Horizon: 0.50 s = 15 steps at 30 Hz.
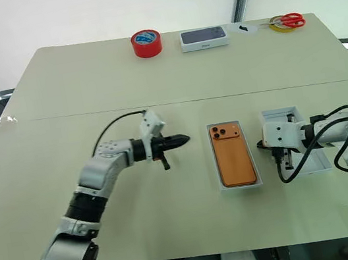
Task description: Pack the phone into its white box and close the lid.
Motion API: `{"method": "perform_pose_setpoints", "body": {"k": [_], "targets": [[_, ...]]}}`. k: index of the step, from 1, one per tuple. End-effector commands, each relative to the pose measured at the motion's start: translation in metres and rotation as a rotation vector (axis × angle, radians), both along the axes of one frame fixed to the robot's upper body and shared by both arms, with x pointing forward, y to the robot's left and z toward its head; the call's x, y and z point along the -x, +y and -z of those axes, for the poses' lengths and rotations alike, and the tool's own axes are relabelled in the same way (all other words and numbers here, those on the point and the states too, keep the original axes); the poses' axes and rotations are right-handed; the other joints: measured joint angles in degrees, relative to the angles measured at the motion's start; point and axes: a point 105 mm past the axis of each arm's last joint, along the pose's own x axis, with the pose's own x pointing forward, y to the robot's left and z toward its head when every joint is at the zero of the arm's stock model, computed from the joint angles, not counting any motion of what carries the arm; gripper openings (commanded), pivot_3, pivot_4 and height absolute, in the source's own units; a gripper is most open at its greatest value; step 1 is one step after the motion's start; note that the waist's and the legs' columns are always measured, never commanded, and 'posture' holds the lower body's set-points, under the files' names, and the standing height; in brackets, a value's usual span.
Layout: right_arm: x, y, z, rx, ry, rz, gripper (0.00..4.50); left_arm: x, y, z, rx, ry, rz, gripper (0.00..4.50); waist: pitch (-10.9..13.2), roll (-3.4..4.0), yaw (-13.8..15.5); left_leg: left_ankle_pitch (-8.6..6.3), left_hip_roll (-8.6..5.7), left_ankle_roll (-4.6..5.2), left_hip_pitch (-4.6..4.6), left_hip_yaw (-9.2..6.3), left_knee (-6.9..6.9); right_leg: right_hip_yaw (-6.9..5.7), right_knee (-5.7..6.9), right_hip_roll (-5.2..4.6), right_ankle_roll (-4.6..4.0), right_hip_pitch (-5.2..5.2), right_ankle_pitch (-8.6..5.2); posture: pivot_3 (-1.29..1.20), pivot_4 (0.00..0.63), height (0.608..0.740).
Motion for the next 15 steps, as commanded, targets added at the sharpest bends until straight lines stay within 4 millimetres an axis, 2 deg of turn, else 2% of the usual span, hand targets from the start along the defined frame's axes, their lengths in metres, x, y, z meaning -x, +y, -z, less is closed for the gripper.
{"method": "perform_pose_setpoints", "body": {"k": [1,6,7,9,10,14,15], "targets": [[0.006,0.003,-0.015,-0.064,-0.004,-0.002,0.09,0.004,0.019,-0.014,0.035,-0.048,-0.025,0.01,0.0,0.01,0.0,0.00,0.01,0.00,0.01,0.00,0.00,0.00,0.00,0.00,0.00,0.01,0.00,0.00,0.150,0.730],[0.023,-0.011,-0.015,-0.066,0.078,0.021,0.09,0.008,0.057,-0.016,0.020,-0.036,-0.099,0.01,0.0,0.04,0.0,0.00,0.01,0.00,0.02,-0.01,0.01,-0.01,0.00,0.00,0.00,0.05,0.00,0.00,0.150,0.730],[0.017,-0.013,-0.022,-0.105,0.061,0.059,0.33,0.011,0.066,-0.018,0.028,-0.026,-0.104,0.25,0.0,0.03,-0.1,-0.01,0.01,0.01,0.02,-0.01,0.00,-0.01,0.00,0.00,0.00,0.05,0.00,0.00,0.150,0.730],[-0.003,-0.001,-0.049,-0.257,-0.060,0.109,1.01,0.023,0.084,-0.023,0.014,-0.063,-0.099,0.89,0.0,0.08,-0.7,0.00,0.04,0.00,0.06,-0.01,0.00,0.01,0.00,0.00,0.00,0.05,0.00,0.00,0.150,0.730],[-0.007,0.005,-0.058,-0.312,-0.085,0.118,1.45,0.029,0.088,-0.027,0.029,-0.076,-0.090,1.32,0.0,0.09,-1.3,0.00,0.06,0.00,0.07,0.01,0.00,0.02,0.00,0.00,0.00,0.05,0.00,0.00,0.150,0.730],[-0.004,0.008,-0.061,-0.340,-0.048,0.174,3.47,0.048,0.099,-0.042,0.028,-0.234,-0.051,3.31,0.0,0.16,-1.0,0.02,0.08,-0.07,0.05,-0.07,-0.17,-0.05,-0.09,0.00,-0.03,0.01,-0.02,0.00,0.150,0.730],[-0.004,0.006,-0.060,-0.336,-0.039,0.196,3.47,0.052,0.102,-0.043,0.029,-0.258,-0.049,3.31,0.0,0.17,-0.9,0.02,0.08,-0.07,0.04,-0.08,-0.20,-0.07,-0.14,0.00,-0.03,0.03,-0.02,0.00,0.150,0.730]]}}
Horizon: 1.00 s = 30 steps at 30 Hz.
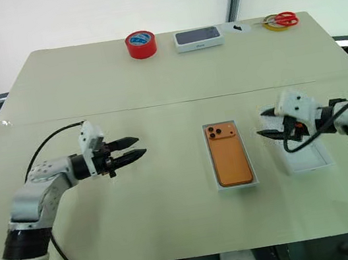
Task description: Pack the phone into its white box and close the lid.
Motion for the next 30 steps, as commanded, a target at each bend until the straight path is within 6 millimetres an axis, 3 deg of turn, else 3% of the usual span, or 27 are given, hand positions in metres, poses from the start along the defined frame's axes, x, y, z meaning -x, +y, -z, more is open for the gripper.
{"method": "perform_pose_setpoints", "body": {"k": [1,4,8,13,16,24,30], "targets": [[0.001,-0.006,-0.007,0.000,0.008,0.078,3.47,0.014,0.011,-0.020,0.004,-0.169,0.029,3.31,0.0,0.00,0.2,-0.01,-0.02,0.01,0.00,0.00,0.00,0.00,-0.02,-0.02,0.00,0.03,0.00,0.00,0.150,0.730],[-0.006,-0.016,-0.005,0.009,0.017,0.218,3.47,0.018,0.020,-0.018,-0.019,-0.235,0.019,3.31,0.0,0.02,-0.1,-0.03,-0.08,0.05,0.00,0.05,0.06,0.03,-0.01,-0.13,-0.01,0.03,0.01,0.00,0.150,0.730],[0.004,-0.027,0.001,-0.012,0.116,0.384,3.47,0.022,0.021,-0.012,-0.051,-0.286,0.037,3.31,0.0,0.05,-0.2,-0.04,-0.08,0.04,-0.01,0.04,0.00,0.04,0.00,-0.15,-0.03,-0.04,0.01,0.00,0.150,0.730],[0.025,-0.023,0.015,0.018,0.223,0.468,3.47,0.035,0.018,-0.007,-0.005,-0.266,0.107,3.31,0.0,0.08,-0.4,-0.04,-0.07,0.04,-0.08,0.04,-0.12,0.04,-0.01,-0.15,-0.03,-0.15,0.01,0.00,0.150,0.730],[0.033,-0.018,0.018,-0.056,0.307,0.531,3.47,0.041,0.018,-0.005,-0.012,-0.272,0.122,3.31,0.0,0.11,-0.5,-0.16,-0.06,0.25,-0.07,0.05,-0.10,0.08,0.00,-0.15,-0.03,-0.15,0.01,0.00,0.150,0.730],[0.032,0.001,0.014,-0.219,0.472,0.669,3.47,0.047,0.013,0.000,0.001,-0.256,0.121,3.31,0.0,0.21,-0.4,-0.20,-0.06,0.31,-0.14,0.07,-0.13,0.11,0.01,-0.15,-0.03,-0.28,0.00,0.00,0.150,0.730],[0.030,-0.002,0.021,-0.153,0.480,0.710,3.47,0.053,0.006,0.000,0.007,-0.258,0.118,3.31,0.0,0.23,-0.6,-0.23,-0.08,0.36,-0.20,0.11,-0.11,0.14,0.00,-0.17,-0.03,-0.31,0.01,0.00,0.150,0.730]]}}
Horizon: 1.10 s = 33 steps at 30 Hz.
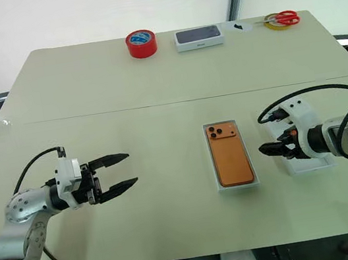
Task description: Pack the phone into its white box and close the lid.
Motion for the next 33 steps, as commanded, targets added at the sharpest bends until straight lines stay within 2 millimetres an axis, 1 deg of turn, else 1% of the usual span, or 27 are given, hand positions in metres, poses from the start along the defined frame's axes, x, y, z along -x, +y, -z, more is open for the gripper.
{"method": "perform_pose_setpoints", "body": {"k": [1,2,4,8,11,13,15,17,19,24,26,29,30,31,33], "targets": [[-0.003,-0.007,-0.003,0.062,-0.014,0.025,3.47,0.007,-0.007,-0.007,0.013,-0.030,0.017,3.31,0.0,0.04,-0.1,0.00,0.00,0.00,0.00,0.00,0.00,0.01,0.01,0.00,0.00,-0.01,0.00,0.00,0.150,0.730],[-0.004,-0.006,-0.004,0.046,-0.011,0.029,3.47,0.008,-0.007,-0.007,0.016,-0.027,0.010,3.31,0.0,0.05,-0.1,0.00,0.00,0.00,0.00,0.01,0.00,0.01,0.01,0.00,0.00,-0.03,0.00,0.00,0.150,0.730],[-0.005,-0.004,-0.006,0.072,-0.021,0.000,3.47,0.009,-0.008,-0.007,0.017,-0.026,0.005,3.31,0.0,0.08,-0.1,0.00,0.00,0.00,0.00,0.02,-0.02,0.01,0.02,0.00,0.00,-0.04,0.00,0.00,0.150,0.730],[-0.011,-0.003,-0.007,0.062,-0.029,0.021,3.47,0.009,-0.009,-0.007,0.026,-0.024,-0.003,3.31,0.0,0.10,-0.1,0.00,0.00,0.01,0.00,0.03,-0.01,0.01,0.03,0.01,0.00,-0.04,0.00,0.00,0.150,0.730],[-0.006,0.002,0.002,0.054,0.007,0.008,3.47,0.009,-0.013,-0.007,0.030,-0.029,-0.002,3.31,0.0,0.10,0.1,-0.01,0.00,0.03,0.00,0.03,-0.01,0.00,0.02,0.01,0.00,-0.03,0.00,0.00,0.150,0.730],[-0.004,0.002,0.009,0.061,0.023,0.012,2.95,0.009,-0.014,-0.008,0.031,-0.035,-0.004,3.36,0.0,0.10,0.1,-0.01,0.00,0.04,0.00,0.03,-0.01,0.01,0.02,0.01,0.00,-0.03,0.00,0.00,0.150,0.730],[-0.002,0.000,0.015,0.103,0.030,0.008,2.23,0.008,-0.015,-0.009,0.036,-0.040,-0.010,3.36,0.0,0.10,0.0,-0.01,0.00,0.04,-0.01,0.04,-0.01,0.01,0.02,0.01,0.01,-0.03,0.00,0.00,0.150,0.730],[-0.001,-0.003,0.022,0.115,0.040,0.026,1.10,0.007,-0.014,-0.010,0.035,-0.045,-0.016,3.36,-0.1,0.10,0.0,-0.01,0.00,0.04,-0.01,0.04,-0.01,0.00,0.03,0.02,0.01,-0.03,0.00,0.00,0.150,0.730],[-0.002,-0.004,0.025,0.117,0.044,0.043,0.08,0.006,-0.014,-0.010,0.034,-0.046,-0.019,3.36,-0.1,0.09,0.0,-0.01,0.01,0.05,0.00,0.03,-0.01,0.00,0.03,0.03,0.01,-0.02,0.00,0.00,0.150,0.730],[-0.012,-0.004,0.022,0.093,0.015,0.104,0.03,0.005,-0.014,-0.011,0.038,-0.050,-0.027,3.36,-0.2,-0.19,-0.3,-0.02,0.01,0.05,0.03,0.03,0.00,0.01,0.03,0.04,0.01,0.02,0.00,0.00,0.150,0.730],[-0.019,-0.003,0.017,0.066,-0.015,0.139,0.03,0.004,-0.014,-0.011,0.038,-0.051,-0.028,3.36,-0.3,-0.24,-0.4,-0.02,0.03,0.05,0.06,0.03,0.00,0.01,0.03,0.05,0.01,0.04,0.00,0.00,0.150,0.730],[-0.038,0.003,0.001,-0.051,-0.101,0.194,0.03,0.001,-0.015,-0.013,0.052,-0.050,-0.034,3.36,-0.2,-0.19,-0.5,-0.02,0.04,0.04,0.06,0.04,0.00,0.02,0.04,0.06,0.01,0.02,0.00,0.00,0.150,0.730],[-0.045,0.007,-0.007,-0.088,-0.140,0.205,0.03,0.000,-0.015,-0.013,0.054,-0.051,-0.035,3.36,-0.2,-0.12,-0.4,-0.01,0.04,0.04,0.05,0.05,0.00,0.03,0.05,0.06,0.01,0.00,0.00,0.00,0.150,0.730],[-0.053,0.015,-0.020,-0.137,-0.194,0.193,0.03,-0.002,-0.016,-0.014,0.057,-0.054,-0.038,3.36,-0.2,-0.05,-0.3,-0.01,0.03,0.03,0.04,0.07,-0.01,0.03,0.06,0.06,0.01,-0.03,0.00,0.00,0.150,0.730],[-0.063,0.033,-0.043,-0.194,-0.310,0.110,0.03,-0.006,-0.016,-0.016,0.067,-0.055,-0.053,3.36,-0.1,0.09,-0.2,0.11,0.03,-0.17,-0.08,0.10,-0.03,0.04,0.09,0.07,0.01,-0.20,0.01,0.00,0.150,0.730]]}}
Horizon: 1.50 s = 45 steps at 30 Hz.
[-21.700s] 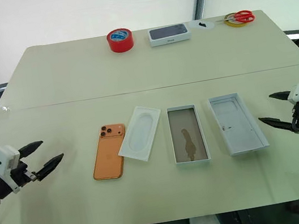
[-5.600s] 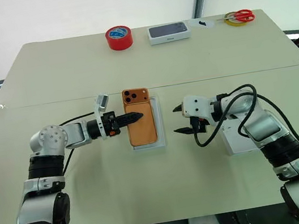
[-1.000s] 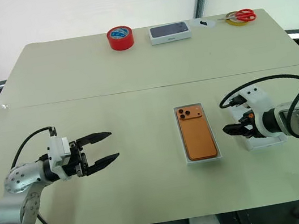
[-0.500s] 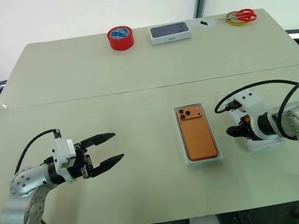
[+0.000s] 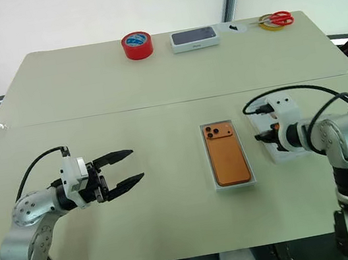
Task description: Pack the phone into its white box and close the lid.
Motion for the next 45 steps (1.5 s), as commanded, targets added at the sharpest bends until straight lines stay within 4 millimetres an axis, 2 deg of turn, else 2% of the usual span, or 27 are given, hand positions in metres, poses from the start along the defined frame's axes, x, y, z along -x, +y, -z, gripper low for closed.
{"method": "perform_pose_setpoints", "body": {"k": [1,7,10,12,14,15,20,23,26,30,35,41,45], "targets": [[-0.015,0.020,-0.047,-0.055,-0.234,-0.088,0.03,-0.005,-0.003,-0.009,0.030,-0.026,-0.011,3.36,0.0,0.03,0.2,0.03,0.00,-0.03,-0.12,0.00,0.01,0.00,0.03,0.02,0.01,-0.11,0.00,0.00,0.150,0.730],[-0.023,0.067,-0.083,-0.416,-0.417,-0.188,0.03,-0.017,-0.005,-0.012,0.074,0.009,-0.051,3.36,0.0,0.01,0.3,0.00,-0.01,0.05,-0.21,0.01,0.07,-0.02,0.06,0.09,0.03,-0.12,0.02,0.00,0.150,0.730],[-0.008,0.096,-0.079,-0.590,-0.377,-0.286,0.00,-0.020,-0.008,-0.013,0.103,0.041,-0.047,2.45,0.0,0.01,0.4,-0.02,-0.01,0.10,-0.22,0.01,0.10,-0.02,0.17,0.10,0.03,-0.14,0.02,0.00,0.150,0.730],[0.007,0.114,-0.074,-0.702,-0.342,-0.363,0.00,-0.024,-0.009,-0.015,0.116,0.039,-0.063,1.46,0.0,0.02,0.3,0.00,-0.01,0.06,-0.22,0.00,0.10,-0.02,0.21,0.10,0.03,-0.16,0.02,0.00,0.150,0.730],[0.019,0.124,-0.070,-0.745,-0.328,-0.419,0.00,-0.026,-0.010,-0.015,0.125,0.038,-0.069,0.39,0.0,0.01,0.3,0.00,-0.01,0.05,-0.23,0.00,0.10,-0.02,0.21,0.10,0.03,-0.16,0.02,0.00,0.150,0.730],[0.026,0.129,-0.069,-0.792,-0.321,-0.453,0.00,-0.026,-0.012,-0.015,0.128,0.039,-0.066,0.07,0.0,0.01,0.4,0.00,-0.01,0.06,-0.23,0.00,0.10,-0.02,0.21,0.10,0.03,-0.16,0.02,0.00,0.150,0.730],[0.056,0.135,-0.066,-0.981,-0.238,-0.569,0.00,-0.026,-0.021,-0.017,0.148,0.034,-0.060,0.07,0.0,0.02,0.3,-0.10,-0.03,0.23,-0.22,0.00,0.11,-0.01,0.22,0.10,0.03,-0.15,0.02,0.00,0.150,0.730],[0.078,0.136,-0.060,-1.046,-0.103,-0.562,0.00,-0.024,-0.027,-0.016,0.154,0.045,-0.042,0.07,0.0,-0.01,0.3,-0.14,-0.05,0.31,-0.23,0.00,0.13,-0.02,0.14,0.06,0.02,-0.13,0.01,0.00,0.150,0.730],[0.086,0.142,-0.053,-1.065,-0.056,-0.573,0.00,-0.021,-0.032,-0.014,0.152,0.044,-0.031,0.07,0.0,-0.01,-0.3,-0.18,-0.03,0.39,-0.22,0.09,0.16,0.07,0.12,0.10,0.03,-0.12,0.01,0.00,0.150,0.730],[0.093,0.144,-0.038,-1.056,0.022,-0.554,0.00,-0.016,-0.039,-0.012,0.170,0.063,-0.012,0.07,0.0,-0.01,0.2,-0.18,0.11,0.38,-0.18,0.05,0.17,0.10,0.18,0.28,0.04,-0.13,0.01,0.00,0.150,0.730],[0.092,0.152,-0.036,-1.113,0.045,-0.559,0.00,-0.006,-0.051,-0.008,0.181,0.089,0.012,0.07,0.0,-0.04,0.5,-0.18,0.10,0.39,-0.21,0.04,0.22,0.10,0.15,0.23,0.04,-0.11,0.01,0.00,0.150,0.730],[0.075,0.141,-0.009,-1.078,0.130,-0.400,0.00,-0.006,-0.069,0.005,0.180,0.113,0.025,0.07,0.0,-0.05,0.6,-0.19,0.09,0.39,-0.22,0.02,0.23,0.09,0.13,0.19,0.03,-0.10,0.01,0.00,0.150,0.730],[0.065,0.137,-0.015,-1.094,0.094,-0.369,0.00,-0.011,-0.081,0.008,0.188,0.115,0.044,0.07,0.0,-0.04,0.5,-0.19,0.08,0.39,-0.22,0.02,0.22,0.08,0.13,0.19,0.03,-0.10,0.01,0.00,0.150,0.730]]}}
